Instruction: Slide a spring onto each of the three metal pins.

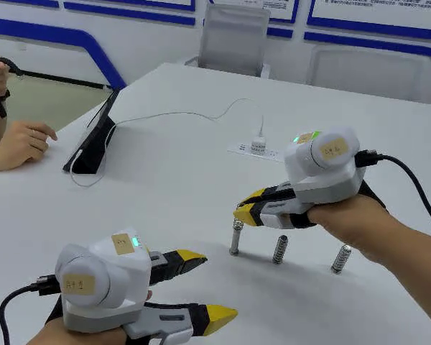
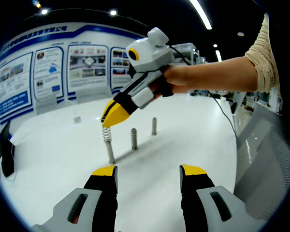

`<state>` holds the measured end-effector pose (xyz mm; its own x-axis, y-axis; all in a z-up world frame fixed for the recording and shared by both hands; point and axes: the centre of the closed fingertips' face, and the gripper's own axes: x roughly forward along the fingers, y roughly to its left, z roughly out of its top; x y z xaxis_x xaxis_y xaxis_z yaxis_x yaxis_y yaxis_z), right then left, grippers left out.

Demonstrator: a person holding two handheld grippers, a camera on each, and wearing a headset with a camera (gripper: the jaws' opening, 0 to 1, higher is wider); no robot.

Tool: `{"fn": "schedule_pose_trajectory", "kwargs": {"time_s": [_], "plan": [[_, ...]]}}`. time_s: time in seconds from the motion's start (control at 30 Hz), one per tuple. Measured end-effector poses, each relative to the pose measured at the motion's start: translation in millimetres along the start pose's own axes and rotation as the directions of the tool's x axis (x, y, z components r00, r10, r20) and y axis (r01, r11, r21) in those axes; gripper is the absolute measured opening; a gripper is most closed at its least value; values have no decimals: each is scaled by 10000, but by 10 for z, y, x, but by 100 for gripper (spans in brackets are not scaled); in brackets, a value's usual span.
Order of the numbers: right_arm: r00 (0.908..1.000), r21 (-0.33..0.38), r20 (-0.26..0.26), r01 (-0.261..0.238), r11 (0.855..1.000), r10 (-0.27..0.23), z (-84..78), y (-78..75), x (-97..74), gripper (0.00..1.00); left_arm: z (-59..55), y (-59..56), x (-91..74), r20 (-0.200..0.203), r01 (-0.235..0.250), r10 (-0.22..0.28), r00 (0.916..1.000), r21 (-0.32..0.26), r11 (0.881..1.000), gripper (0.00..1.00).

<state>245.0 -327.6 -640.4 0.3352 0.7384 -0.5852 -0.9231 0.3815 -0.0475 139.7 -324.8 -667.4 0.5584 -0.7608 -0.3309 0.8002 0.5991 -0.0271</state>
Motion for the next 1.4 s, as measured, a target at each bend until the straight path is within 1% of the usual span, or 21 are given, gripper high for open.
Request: {"fn": "schedule_pose_trajectory", "kwargs": {"time_s": [0.17, 0.47, 0.93, 1.4], "plan": [[10000, 57, -23, 14, 10000, -14, -30, -7, 17, 12, -15, -1, 6, -16, 0, 0, 10000, -35, 10000, 52], [9999, 258, -133, 16, 9997, -13, -137, -13, 79, 12, -27, 12, 8, -24, -24, 24, 10000, -76, 10000, 52], [9986, 347, -533, 74, 9994, -56, -304, 15, 202, 12, -55, 20, 13, -79, -38, 37, 10000, -155, 9999, 52], [9958, 366, -910, 167, 9992, -133, -420, 19, 269, 12, -55, 25, 20, -71, -48, 47, 10000, -180, 9998, 52]]}}
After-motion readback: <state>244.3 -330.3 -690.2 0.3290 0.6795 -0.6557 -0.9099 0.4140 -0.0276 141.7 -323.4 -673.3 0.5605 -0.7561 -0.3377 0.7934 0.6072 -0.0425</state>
